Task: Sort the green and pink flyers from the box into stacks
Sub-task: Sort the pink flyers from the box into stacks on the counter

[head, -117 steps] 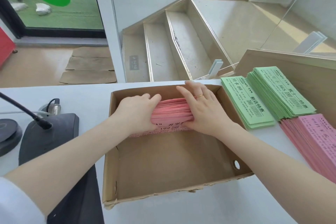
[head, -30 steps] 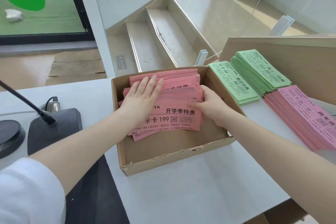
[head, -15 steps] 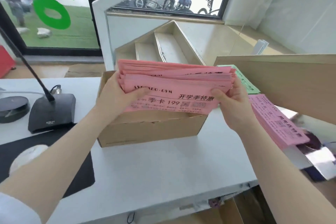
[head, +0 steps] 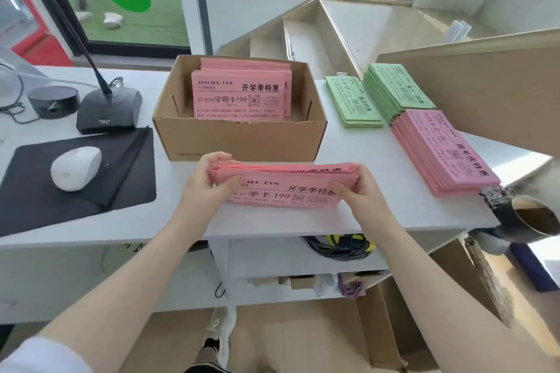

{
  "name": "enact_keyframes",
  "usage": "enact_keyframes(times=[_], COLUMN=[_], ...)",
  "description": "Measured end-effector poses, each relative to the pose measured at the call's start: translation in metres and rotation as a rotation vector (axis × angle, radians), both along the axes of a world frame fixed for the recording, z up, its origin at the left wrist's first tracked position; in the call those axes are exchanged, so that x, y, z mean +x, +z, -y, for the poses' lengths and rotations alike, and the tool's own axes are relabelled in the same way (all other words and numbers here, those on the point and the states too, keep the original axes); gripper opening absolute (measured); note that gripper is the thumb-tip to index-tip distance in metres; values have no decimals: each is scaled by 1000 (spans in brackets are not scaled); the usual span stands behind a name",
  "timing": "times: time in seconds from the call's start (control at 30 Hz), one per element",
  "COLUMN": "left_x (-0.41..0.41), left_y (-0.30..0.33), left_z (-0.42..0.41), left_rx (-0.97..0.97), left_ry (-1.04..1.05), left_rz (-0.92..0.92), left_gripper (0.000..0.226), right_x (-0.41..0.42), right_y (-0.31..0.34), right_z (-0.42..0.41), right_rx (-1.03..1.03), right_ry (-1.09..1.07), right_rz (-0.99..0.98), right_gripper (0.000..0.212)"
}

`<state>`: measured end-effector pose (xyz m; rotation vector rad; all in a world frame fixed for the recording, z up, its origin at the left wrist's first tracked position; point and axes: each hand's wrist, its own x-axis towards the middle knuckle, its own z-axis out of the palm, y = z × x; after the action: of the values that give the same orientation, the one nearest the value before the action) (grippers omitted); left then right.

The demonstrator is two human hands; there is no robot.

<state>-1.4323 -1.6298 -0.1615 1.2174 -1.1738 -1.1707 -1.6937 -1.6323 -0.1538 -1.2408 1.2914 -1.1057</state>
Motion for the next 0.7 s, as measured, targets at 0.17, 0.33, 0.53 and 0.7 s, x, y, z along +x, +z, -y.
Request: enact_keyframes(times=[0.17,0.33,0.53,0.7], left_x=[-14,-27,-41,-37], left_y=[10,11,17,6], left_z=[3,10,25,26], left_rx=[-42,-7,8,-8], left_ry=[59,245,435,353], left_rz=[-45,-145,-151,-183], left_gripper=[43,21,16,2], right_x=[8,17,8,0], right_y=[11,11,-6,-12], right_z=[8,18,28,27], right_rx=[-186,-486,-509,-385], right_ry=[-30,-98,-104,-42], right_rz=[-64,-382,-467,-409], right_gripper=[51,37,22,58])
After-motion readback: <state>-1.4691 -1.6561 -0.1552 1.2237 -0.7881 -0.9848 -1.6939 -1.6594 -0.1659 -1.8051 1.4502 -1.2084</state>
